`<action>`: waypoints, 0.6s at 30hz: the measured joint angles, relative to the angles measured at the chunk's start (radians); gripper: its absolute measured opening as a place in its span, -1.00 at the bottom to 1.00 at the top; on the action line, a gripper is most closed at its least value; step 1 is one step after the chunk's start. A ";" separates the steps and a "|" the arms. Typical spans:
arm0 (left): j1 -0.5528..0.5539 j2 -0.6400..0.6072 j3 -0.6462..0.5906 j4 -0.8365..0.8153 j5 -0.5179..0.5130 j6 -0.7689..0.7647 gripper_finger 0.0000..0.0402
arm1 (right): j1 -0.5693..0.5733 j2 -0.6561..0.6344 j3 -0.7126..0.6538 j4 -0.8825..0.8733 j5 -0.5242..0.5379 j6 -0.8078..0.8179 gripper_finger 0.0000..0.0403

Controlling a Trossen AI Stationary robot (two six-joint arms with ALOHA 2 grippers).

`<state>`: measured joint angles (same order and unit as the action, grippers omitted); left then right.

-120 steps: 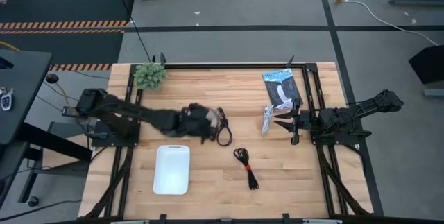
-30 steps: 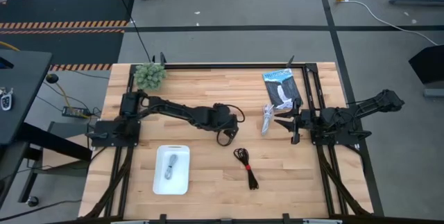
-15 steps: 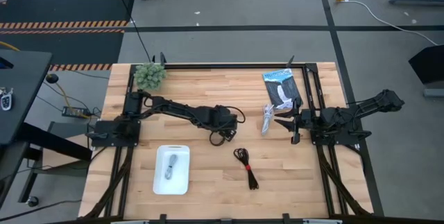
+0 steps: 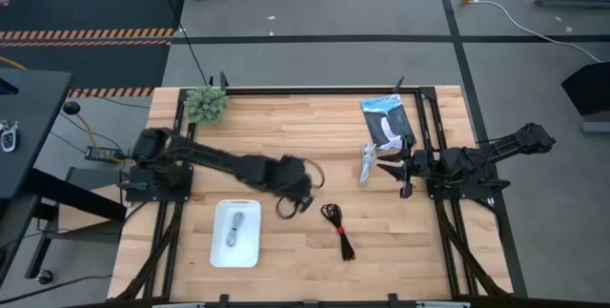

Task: Pick and place USB-C Cables
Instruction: Put the top black USB cable into the white bin

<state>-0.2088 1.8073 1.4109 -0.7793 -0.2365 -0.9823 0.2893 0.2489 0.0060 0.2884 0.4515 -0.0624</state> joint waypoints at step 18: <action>-0.509 -0.164 0.000 -0.271 0.148 -0.650 -0.54 | 0.000 0.000 0.000 0.025 0.000 0.000 -0.52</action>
<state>-0.7175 1.6433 1.4109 -1.0504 -0.0881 -1.6327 0.2893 0.2488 0.0060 0.3134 0.4515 -0.0624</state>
